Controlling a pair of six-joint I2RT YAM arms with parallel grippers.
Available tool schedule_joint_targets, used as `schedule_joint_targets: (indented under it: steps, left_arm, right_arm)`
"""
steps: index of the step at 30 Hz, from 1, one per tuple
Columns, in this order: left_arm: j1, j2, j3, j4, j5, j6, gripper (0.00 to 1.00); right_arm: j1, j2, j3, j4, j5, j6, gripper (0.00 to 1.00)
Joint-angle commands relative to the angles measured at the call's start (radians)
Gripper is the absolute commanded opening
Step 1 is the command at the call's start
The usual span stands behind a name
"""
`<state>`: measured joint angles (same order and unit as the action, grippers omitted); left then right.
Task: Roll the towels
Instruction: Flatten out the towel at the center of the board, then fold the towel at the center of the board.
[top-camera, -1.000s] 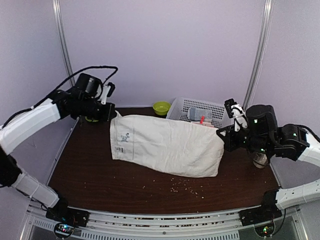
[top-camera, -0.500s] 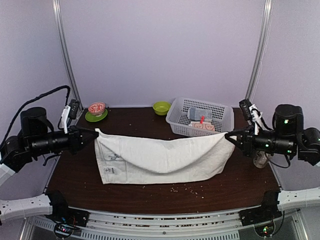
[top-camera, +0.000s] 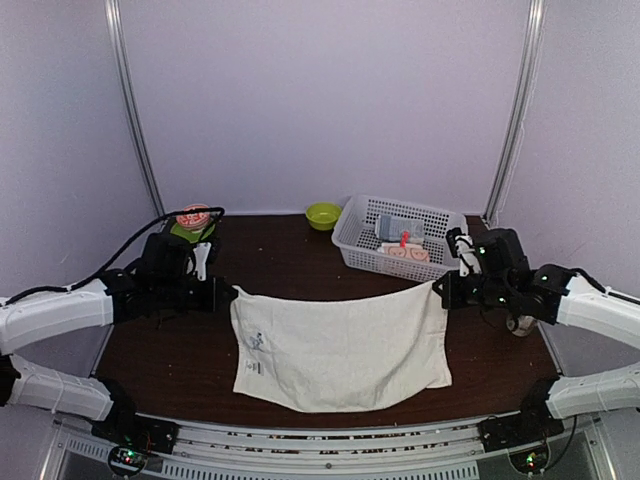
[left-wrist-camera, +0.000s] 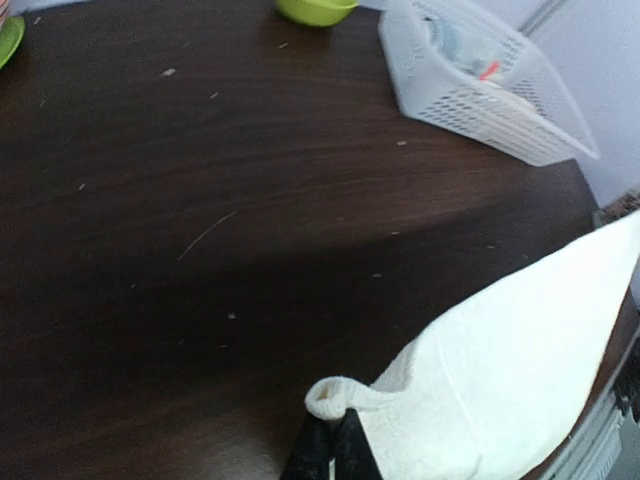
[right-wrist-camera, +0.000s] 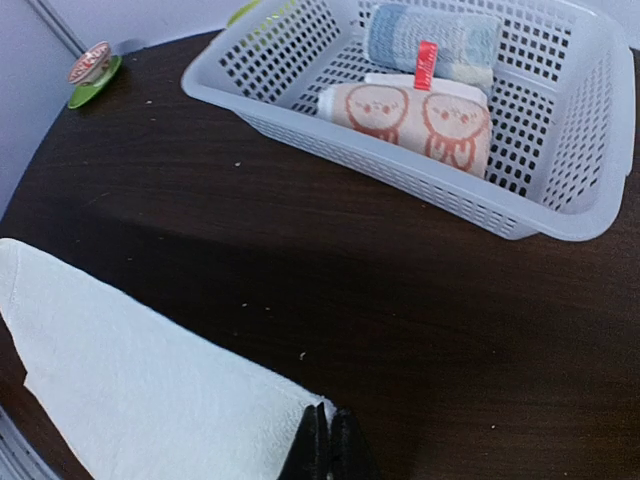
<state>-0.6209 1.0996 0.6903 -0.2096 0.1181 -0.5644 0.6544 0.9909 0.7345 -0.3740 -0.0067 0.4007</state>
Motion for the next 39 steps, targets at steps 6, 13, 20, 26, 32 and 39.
schedule_joint_targets:
  steps: [6,13,20,26,32,39]
  left_arm:
    - [0.087,0.204,0.023,0.286,-0.056,-0.024,0.0]
    - [0.086,0.257,-0.014,0.352,-0.059,-0.02,0.0]
    - [0.085,0.173,-0.127,0.33,-0.033,-0.041,0.0]
    - [0.081,0.111,-0.223,0.305,-0.026,-0.077,0.0]
    - [0.069,0.09,-0.263,0.307,-0.022,-0.092,0.0]
    - [0.037,0.069,-0.265,0.265,-0.011,-0.082,0.0]
  right_arm:
    - [-0.07,0.253,0.018,0.22,0.133,0.04,0.0]
    - [-0.07,0.334,0.015,0.26,0.15,0.026,0.0]
    - [-0.067,0.272,-0.058,0.247,0.123,0.051,0.0]
    - [-0.065,0.209,-0.138,0.227,0.103,0.075,0.0]
    - [-0.063,0.152,-0.182,0.2,0.083,0.087,0.0]
    - [-0.045,0.106,-0.221,0.167,0.064,0.105,0.0]
